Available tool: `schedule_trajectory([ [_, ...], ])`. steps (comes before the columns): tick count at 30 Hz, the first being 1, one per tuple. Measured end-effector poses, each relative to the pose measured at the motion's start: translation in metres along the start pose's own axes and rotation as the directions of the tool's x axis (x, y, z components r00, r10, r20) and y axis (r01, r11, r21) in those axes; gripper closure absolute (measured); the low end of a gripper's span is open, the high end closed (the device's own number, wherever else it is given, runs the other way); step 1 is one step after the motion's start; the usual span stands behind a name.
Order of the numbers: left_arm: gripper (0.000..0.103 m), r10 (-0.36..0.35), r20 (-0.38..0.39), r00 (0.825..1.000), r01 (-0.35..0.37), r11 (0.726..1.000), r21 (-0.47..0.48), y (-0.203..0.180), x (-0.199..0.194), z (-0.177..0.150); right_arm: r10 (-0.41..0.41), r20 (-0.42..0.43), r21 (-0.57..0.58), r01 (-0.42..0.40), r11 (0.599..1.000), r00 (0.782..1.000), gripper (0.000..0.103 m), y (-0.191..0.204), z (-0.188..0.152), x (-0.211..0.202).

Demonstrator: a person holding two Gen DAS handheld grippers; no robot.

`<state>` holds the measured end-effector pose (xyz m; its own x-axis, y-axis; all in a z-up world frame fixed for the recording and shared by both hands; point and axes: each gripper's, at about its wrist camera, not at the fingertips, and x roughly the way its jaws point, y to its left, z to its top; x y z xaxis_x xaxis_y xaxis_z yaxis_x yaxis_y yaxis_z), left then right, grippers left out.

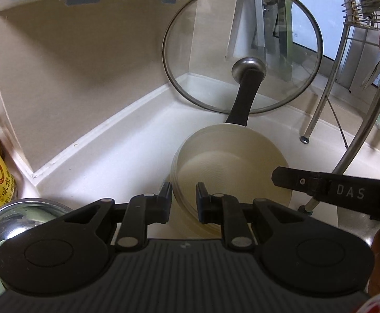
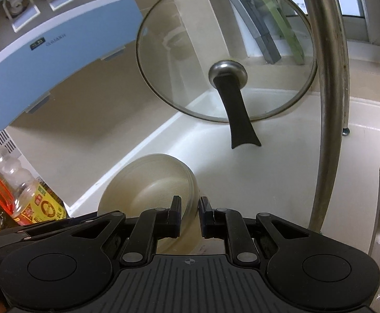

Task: Organize plates and bowls
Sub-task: 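Lift the cream bowl with both grippers and carry it over the white floral bowl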

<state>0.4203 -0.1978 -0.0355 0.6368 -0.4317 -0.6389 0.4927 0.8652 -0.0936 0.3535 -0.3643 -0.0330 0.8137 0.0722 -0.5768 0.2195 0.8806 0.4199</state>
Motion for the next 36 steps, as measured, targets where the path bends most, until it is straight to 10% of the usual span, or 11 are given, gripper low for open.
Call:
schedule_trajectory([
  [36, 0.085, -0.058, -0.088, 0.994, 0.058, 0.998, -0.002, 0.016, 0.022, -0.002, -0.064, -0.088, 0.088, 0.072, 0.994, 0.994, 0.088, -0.003, -0.001, 0.032],
])
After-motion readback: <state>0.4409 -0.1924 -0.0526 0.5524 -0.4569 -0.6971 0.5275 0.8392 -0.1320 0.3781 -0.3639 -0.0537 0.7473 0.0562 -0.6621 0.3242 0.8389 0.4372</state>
